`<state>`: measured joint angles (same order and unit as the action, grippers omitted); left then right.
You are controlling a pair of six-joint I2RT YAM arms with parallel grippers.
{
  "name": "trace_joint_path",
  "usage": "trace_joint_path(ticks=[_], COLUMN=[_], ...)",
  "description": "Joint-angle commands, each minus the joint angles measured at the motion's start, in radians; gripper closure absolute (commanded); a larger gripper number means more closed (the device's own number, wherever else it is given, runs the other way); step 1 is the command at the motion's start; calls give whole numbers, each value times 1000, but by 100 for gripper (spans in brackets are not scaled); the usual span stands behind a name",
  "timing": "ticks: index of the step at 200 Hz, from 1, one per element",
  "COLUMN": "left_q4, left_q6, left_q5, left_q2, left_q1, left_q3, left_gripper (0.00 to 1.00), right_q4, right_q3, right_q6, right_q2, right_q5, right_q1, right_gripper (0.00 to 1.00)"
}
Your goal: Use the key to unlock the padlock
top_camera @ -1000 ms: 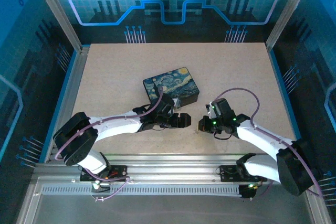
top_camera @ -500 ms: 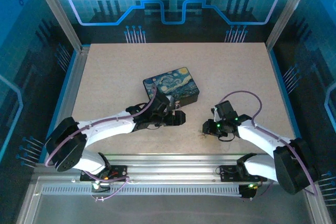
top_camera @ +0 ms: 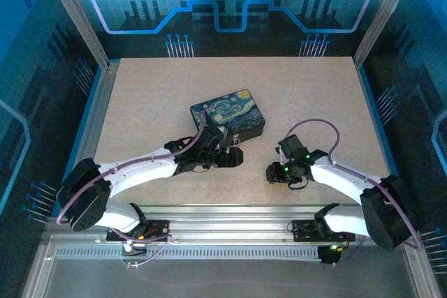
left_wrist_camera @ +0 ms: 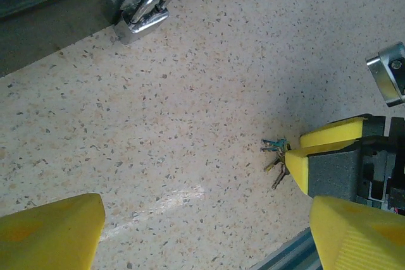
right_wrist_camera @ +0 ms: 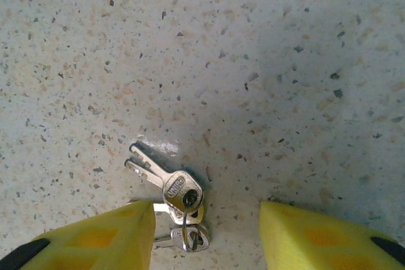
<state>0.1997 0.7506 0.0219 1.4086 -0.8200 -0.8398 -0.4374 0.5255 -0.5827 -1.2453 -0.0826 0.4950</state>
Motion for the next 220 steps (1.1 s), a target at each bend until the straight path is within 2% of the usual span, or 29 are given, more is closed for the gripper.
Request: trace_joint_path(ticks=[1,56,173,220], left_q4=[26,38,37,35], left_q6=[-28,-42,-53,-54], left_q5=[-16,-27,-17,-7], left_q2=[-32,-44,-33,-28], left_q1=[7,7,8,8], left_q3=[17,27,30,33], left_gripper=[14,14,14,14], right_q4=[19,65,122,153], right_q3=[32,74,90,64], right_q6=[-13,-35,-26,-4], right_q2=[-51,-156,-182,-139], right_q5=[54,96,96,83], right_q1=[36,99,129,131], right_gripper=[55,61,68,80])
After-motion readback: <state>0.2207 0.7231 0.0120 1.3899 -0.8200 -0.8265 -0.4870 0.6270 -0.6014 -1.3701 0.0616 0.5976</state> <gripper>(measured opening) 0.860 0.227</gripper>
